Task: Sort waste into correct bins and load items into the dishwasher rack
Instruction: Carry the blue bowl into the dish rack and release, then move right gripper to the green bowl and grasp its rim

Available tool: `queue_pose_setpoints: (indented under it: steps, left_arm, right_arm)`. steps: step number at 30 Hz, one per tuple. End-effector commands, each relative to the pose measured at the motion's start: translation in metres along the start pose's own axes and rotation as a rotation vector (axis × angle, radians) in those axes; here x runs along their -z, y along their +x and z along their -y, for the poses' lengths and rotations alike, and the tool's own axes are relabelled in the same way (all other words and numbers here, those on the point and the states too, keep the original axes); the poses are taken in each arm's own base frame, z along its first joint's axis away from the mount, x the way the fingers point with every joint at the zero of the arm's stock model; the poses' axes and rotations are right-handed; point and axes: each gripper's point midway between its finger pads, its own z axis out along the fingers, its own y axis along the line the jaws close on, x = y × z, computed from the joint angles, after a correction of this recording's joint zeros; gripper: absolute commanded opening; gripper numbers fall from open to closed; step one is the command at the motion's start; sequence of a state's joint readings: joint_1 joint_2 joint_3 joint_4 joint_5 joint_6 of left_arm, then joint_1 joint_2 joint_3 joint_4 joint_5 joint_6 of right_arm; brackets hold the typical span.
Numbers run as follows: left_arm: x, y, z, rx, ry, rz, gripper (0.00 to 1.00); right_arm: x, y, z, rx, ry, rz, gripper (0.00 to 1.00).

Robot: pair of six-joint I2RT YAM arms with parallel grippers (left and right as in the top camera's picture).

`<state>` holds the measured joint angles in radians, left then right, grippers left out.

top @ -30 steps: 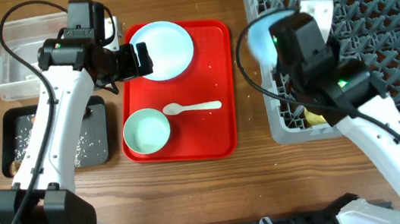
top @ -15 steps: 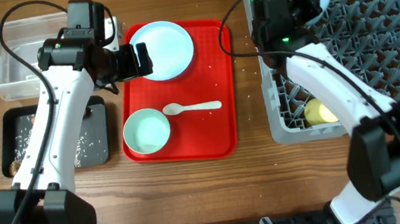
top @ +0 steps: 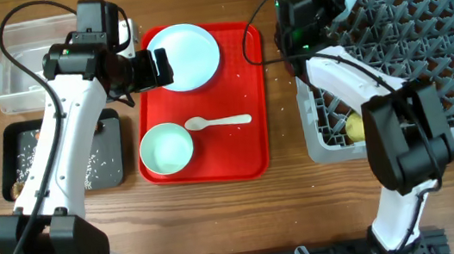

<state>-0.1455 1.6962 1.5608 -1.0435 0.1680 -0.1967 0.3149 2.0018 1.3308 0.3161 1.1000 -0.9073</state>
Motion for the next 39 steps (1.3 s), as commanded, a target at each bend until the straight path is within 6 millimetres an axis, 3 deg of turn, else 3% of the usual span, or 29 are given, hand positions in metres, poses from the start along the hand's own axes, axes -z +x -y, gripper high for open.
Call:
queue_pose_setpoints:
  steps: [1, 7, 12, 15, 17, 18, 22, 26, 28, 30, 33, 35, 37, 39]
  left_arm:
    - [0.001, -0.003, 0.001, -0.004, -0.003, 0.009, 1.00]
    - [0.001, -0.003, 0.001, -0.004, -0.003, 0.010, 1.00]
    - [0.001, -0.003, 0.001, -0.004, -0.003, 0.009, 1.00]
    - [0.001, -0.003, 0.001, -0.004, -0.003, 0.010, 1.00]
    - [0.001, -0.003, 0.001, -0.004, -0.003, 0.010, 1.00]
    - [0.001, -0.003, 0.001, -0.004, -0.002, 0.010, 1.00]
    - [0.001, -0.003, 0.001, -0.004, -0.003, 0.009, 1.00]
    - [0.001, -0.003, 0.001, -0.004, -0.003, 0.009, 1.00]
    - [0.001, -0.004, 0.001, -0.004, -0.003, 0.010, 1.00]
    - [0.001, -0.003, 0.001, -0.004, -0.002, 0.010, 1.00]
    - [0.001, -0.003, 0.001, -0.004, -0.002, 0.010, 1.00]
    - [0.001, -0.003, 0.001, -0.004, -0.003, 0.009, 1.00]
    - [0.001, -0.003, 0.001, -0.004, -0.003, 0.010, 1.00]
    - [0.001, -0.003, 0.001, -0.004, -0.003, 0.010, 1.00]
  right_arm:
    - [-0.005, -0.001, -0.012, 0.012, -0.009, 0.001, 0.04]
    - [0.000, 0.000, -0.021, 0.002, -0.027, 0.000, 0.05]
    - [0.024, -0.014, -0.036, 0.047, -0.060, 0.045, 0.41]
    - [0.038, -0.023, -0.042, 0.029, -0.071, 0.076, 0.77]
    - [0.046, -0.026, -0.044, 0.025, -0.071, 0.084, 0.88]
    - [0.052, -0.029, -0.046, 0.012, -0.074, 0.092, 0.99]
    - [0.063, -0.036, -0.044, -0.013, -0.072, 0.110, 1.00]
    - [0.071, -0.043, -0.019, -0.142, -0.090, 0.141, 1.00]
    - [0.080, -0.043, -0.006, -0.207, -0.148, 0.160, 1.00]
    - [0.091, -0.040, -0.008, -0.248, -0.249, 0.173, 1.00]
    - [0.129, -0.029, -0.038, -0.288, -0.620, 0.188, 1.00]
    - [0.184, -0.027, -0.060, -0.328, -1.001, 0.214, 1.00]
    - [0.237, -0.036, -0.062, -0.417, -1.316, 0.251, 1.00]
    - [0.269, -0.045, -0.059, -0.539, -1.517, 0.213, 1.00]
